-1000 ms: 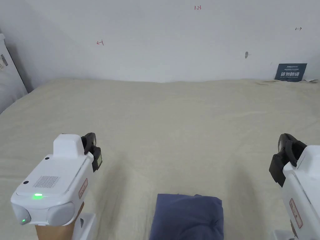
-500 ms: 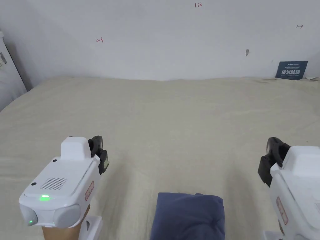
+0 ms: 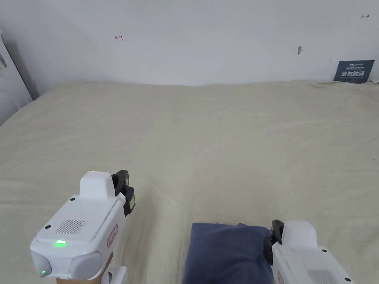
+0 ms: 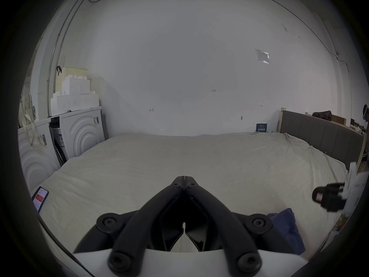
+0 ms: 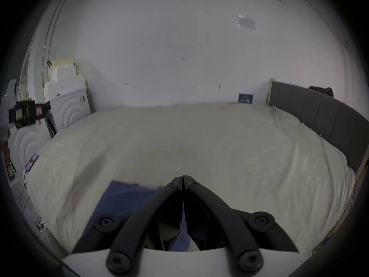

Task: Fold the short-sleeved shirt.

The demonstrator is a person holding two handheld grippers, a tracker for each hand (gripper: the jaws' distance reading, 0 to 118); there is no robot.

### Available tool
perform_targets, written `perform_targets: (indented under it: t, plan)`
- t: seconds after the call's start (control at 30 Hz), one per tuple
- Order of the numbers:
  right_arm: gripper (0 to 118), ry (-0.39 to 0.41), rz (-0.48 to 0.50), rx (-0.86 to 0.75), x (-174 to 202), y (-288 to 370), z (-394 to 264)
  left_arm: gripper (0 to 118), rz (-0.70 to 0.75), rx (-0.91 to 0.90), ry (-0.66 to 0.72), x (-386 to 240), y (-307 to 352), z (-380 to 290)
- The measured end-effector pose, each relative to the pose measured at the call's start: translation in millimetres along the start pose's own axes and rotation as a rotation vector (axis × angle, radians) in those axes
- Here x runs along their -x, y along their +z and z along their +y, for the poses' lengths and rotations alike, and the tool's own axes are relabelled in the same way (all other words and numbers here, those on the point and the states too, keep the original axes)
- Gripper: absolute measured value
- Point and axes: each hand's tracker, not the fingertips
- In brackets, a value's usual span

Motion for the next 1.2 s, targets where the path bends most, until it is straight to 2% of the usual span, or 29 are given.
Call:
perform_targets:
  t: [0.23, 0.4, 0.67, 0.83, 1.0, 1.07, 1.13, 1.17, 1.2]
  plan:
    - [0, 0.012, 0.02, 0.15, 14, -15, -33, 0, -0.004, 0.036, 0.002, -1, -4, -11]
    - [0, -0.021, 0.028, 0.229, 13, -37, -55, 0, -0.011, 0.061, 0.005, -1, -9, -19]
    - [0, -0.028, 0.01, 0.252, 17, -49, -65, 0, -0.052, 0.131, 0.004, -9, -12, -34]
    - [0, -0.008, 0.002, 0.244, 20, -42, -64, 0, -0.136, 0.261, 0.093, -17, -17, -45]
    - [0, -0.01, 0.011, 0.248, 17, -42, -63, 0, -0.295, 0.462, 0.224, -24, -31, -56]
    - [0, -0.002, 0.014, 0.249, 16, -42, -63, 9, -0.404, 0.577, 0.301, -25, -43, -61]
    - [0, -0.001, 0.015, 0.249, 16, -42, -63, 30, -0.436, 0.67, 0.369, -24, -54, -68]
    - [0, -0.003, 0.016, 0.248, 16, -42, -63, 45, -0.448, 0.687, 0.396, -25, -58, -73]
    - [0, -0.006, 0.016, 0.248, 16, -41, -62, 69, -0.465, 0.719, 0.393, -26, -64, -77]
